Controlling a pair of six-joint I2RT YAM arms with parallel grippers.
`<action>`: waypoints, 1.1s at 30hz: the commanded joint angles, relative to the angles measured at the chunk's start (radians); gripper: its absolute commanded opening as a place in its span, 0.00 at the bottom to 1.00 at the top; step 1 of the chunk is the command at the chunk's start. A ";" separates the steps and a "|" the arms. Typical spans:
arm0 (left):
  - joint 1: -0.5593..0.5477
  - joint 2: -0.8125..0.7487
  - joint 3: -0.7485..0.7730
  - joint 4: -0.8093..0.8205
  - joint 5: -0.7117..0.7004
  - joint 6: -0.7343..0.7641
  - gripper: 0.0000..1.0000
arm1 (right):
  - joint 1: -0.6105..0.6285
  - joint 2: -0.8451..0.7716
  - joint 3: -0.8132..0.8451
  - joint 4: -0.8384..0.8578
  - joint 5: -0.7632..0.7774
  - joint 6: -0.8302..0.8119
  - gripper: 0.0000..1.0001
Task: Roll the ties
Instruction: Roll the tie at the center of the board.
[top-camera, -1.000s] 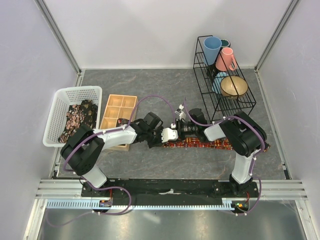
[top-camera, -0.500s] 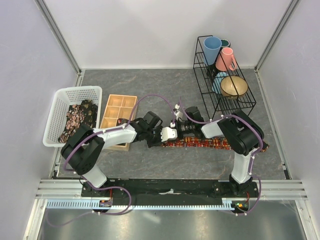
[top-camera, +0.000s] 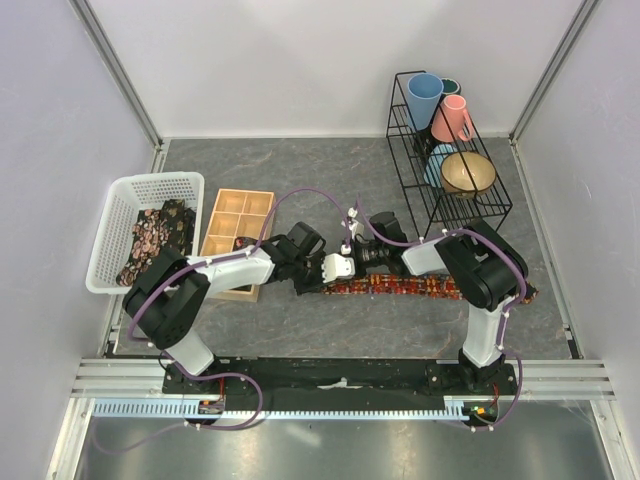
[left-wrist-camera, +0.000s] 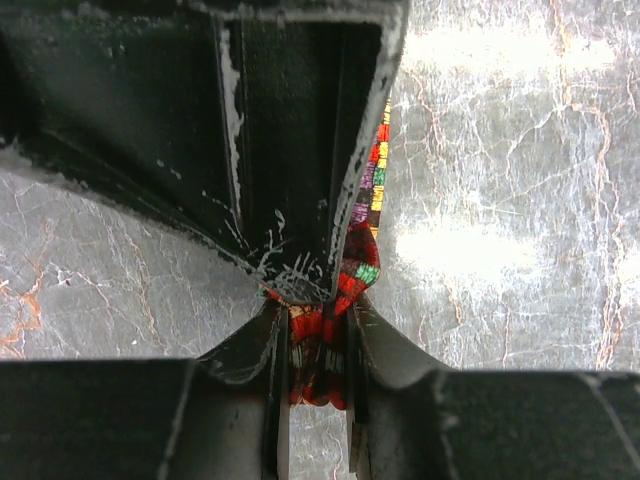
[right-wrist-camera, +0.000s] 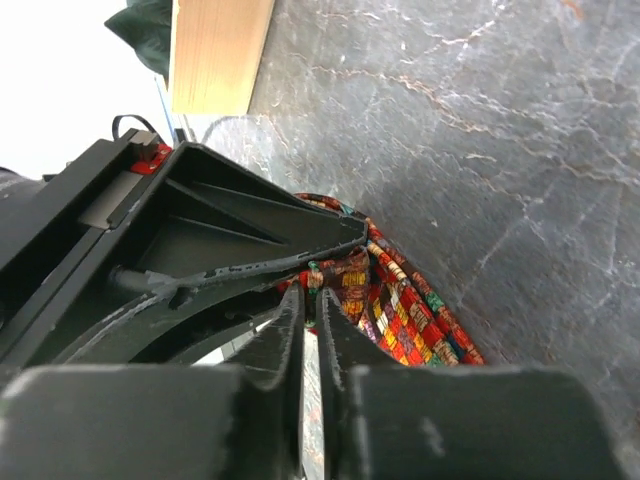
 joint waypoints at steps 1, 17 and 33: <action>-0.007 0.031 0.015 -0.047 0.019 -0.028 0.19 | 0.009 0.022 0.019 -0.047 0.019 -0.074 0.00; 0.116 -0.119 -0.039 -0.047 0.201 0.050 0.75 | -0.002 0.037 0.052 -0.315 0.195 -0.320 0.00; 0.070 0.003 0.067 -0.062 0.148 0.060 0.50 | -0.010 0.062 0.055 -0.310 0.203 -0.304 0.00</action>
